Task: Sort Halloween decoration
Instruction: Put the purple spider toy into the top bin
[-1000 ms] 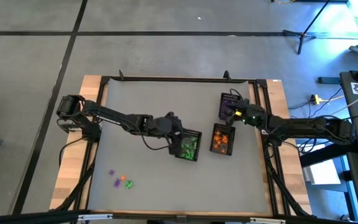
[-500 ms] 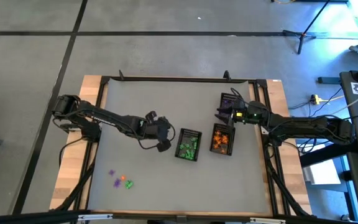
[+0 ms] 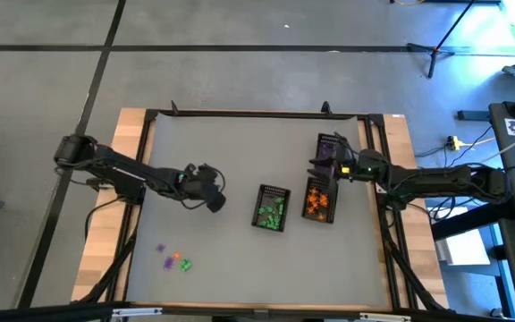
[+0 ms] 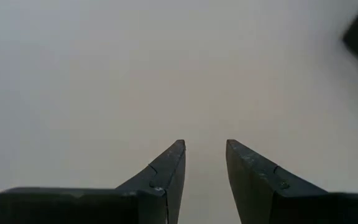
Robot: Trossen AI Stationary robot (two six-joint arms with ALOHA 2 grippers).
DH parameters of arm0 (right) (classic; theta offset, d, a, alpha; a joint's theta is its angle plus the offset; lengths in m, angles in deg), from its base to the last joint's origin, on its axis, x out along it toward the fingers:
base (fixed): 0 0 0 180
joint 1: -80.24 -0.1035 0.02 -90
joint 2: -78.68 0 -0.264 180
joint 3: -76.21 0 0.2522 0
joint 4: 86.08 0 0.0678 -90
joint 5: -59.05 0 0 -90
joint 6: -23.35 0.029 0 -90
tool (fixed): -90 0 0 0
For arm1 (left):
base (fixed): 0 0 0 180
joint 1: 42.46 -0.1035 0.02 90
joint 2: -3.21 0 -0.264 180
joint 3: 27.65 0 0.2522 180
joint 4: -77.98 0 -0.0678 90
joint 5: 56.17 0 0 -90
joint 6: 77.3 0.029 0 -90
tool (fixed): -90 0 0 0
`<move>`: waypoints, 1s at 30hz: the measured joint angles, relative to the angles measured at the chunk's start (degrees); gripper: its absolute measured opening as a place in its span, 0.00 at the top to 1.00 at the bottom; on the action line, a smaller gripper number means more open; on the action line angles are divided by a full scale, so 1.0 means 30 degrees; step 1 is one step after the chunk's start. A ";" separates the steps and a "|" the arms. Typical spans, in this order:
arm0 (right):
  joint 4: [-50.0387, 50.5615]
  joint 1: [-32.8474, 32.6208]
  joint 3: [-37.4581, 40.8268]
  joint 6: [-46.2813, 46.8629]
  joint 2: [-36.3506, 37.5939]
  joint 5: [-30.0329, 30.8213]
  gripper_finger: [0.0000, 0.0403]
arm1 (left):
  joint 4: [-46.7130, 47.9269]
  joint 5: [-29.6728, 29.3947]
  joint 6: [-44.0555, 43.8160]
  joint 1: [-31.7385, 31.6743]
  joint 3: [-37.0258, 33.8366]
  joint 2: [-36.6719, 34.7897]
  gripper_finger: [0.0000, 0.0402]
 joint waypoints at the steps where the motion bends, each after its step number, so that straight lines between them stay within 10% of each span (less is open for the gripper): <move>1: -0.0059 -0.0512 -0.0003 -0.0410 -0.0003 0.0684 0.54 | -0.0090 -0.0135 -0.0393 -0.0001 -0.0370 -0.0415 0.73; 14: -0.0006 -0.3835 -0.1002 -0.1865 -0.0007 0.3694 0.54 | 0.7303 -0.0719 -0.8716 -0.1057 -0.1721 -0.2499 0.76; 30: 0.0313 -0.3932 -0.1016 -0.1880 -0.0007 0.3729 0.54 | 1.0697 0.0808 -1.1046 -0.2249 -0.1721 -0.2492 0.79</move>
